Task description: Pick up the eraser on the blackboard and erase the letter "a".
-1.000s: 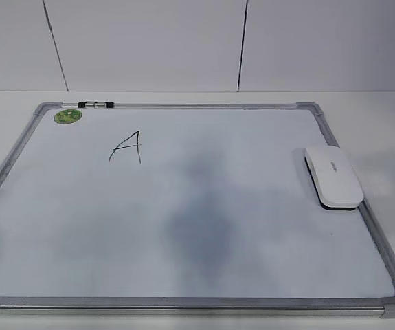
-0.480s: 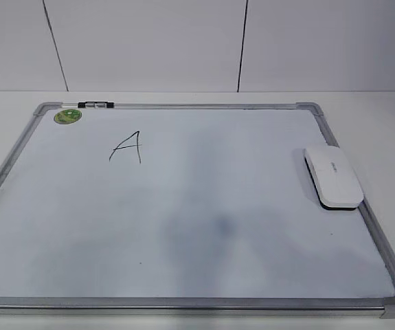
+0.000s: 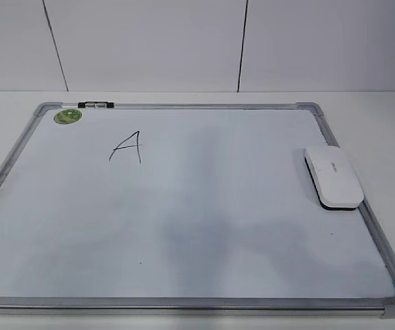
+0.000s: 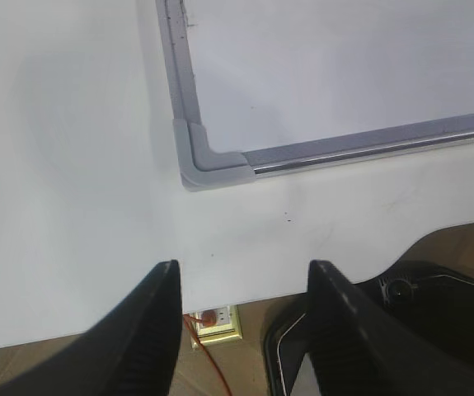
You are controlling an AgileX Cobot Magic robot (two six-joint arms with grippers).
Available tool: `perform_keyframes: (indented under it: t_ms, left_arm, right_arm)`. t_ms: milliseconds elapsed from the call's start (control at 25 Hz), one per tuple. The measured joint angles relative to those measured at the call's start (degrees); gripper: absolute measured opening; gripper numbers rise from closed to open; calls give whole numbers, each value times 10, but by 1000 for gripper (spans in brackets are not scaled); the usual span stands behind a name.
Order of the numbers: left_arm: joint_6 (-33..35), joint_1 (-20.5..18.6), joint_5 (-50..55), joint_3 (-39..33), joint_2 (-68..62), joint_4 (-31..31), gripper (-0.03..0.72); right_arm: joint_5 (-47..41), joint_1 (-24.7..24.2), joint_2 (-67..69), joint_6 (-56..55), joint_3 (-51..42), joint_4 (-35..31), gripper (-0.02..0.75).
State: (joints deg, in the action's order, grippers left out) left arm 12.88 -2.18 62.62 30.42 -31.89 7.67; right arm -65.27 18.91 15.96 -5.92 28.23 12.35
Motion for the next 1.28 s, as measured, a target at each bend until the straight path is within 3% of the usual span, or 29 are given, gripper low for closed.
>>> perform_keyframes:
  t_ms: [1000, 1120, 1280]
  left_arm:
    - [-2, 0, 0, -1, 29, 23, 358]
    - [-2, 0, 0, -1, 78, 23, 358]
    - [-3, 0, 1, -1, 166, 23, 358]
  right_arm:
    - [1, 0, -3, 0, 0, 0, 589]
    - [1, -16, -16, 0, -1, 0, 589]
    - [1, -74, -46, 0, -1, 0, 589]
